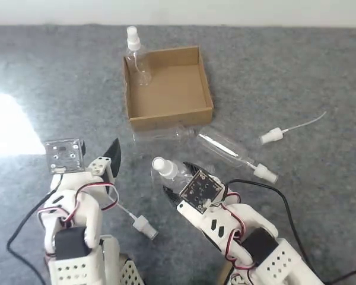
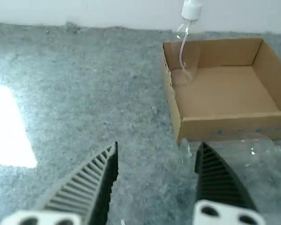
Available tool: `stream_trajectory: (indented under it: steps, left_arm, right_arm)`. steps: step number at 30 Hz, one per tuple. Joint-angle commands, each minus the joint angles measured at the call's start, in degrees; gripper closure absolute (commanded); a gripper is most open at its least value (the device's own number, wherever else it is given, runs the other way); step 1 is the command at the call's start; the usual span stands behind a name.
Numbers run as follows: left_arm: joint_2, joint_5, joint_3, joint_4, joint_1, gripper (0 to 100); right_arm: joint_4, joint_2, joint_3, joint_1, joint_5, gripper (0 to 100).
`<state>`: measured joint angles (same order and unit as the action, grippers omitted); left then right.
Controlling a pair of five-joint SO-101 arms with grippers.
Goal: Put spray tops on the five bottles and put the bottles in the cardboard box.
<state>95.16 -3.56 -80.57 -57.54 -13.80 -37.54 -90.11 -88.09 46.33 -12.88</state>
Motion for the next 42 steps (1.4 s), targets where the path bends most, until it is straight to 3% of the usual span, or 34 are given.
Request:
stream_trajectory:
  steps: [1,12,21,28,42]
  left_arm:
    - [0.88,3.87,-0.92,0.26,0.09,75]
    - [0.88,4.57,-4.44,4.66,0.18,75]
    - [0.88,4.57,-4.44,4.75,0.18,92]
    - [0.88,4.66,-6.37,8.53,0.26,92]
    - [0.88,4.75,-6.64,8.7,0.26,92]
  right_arm:
    - [-0.04,-1.54,5.36,-0.75,-0.44,99.2]
    - [-0.04,-1.54,6.68,-2.33,-0.18,99.2]
    - [-0.57,-1.36,10.11,-2.33,-0.18,99.2]
    - [-0.57,-0.92,14.59,-2.42,-0.18,99.2]
    - [-0.04,2.77,25.76,-2.42,-0.26,99.2]
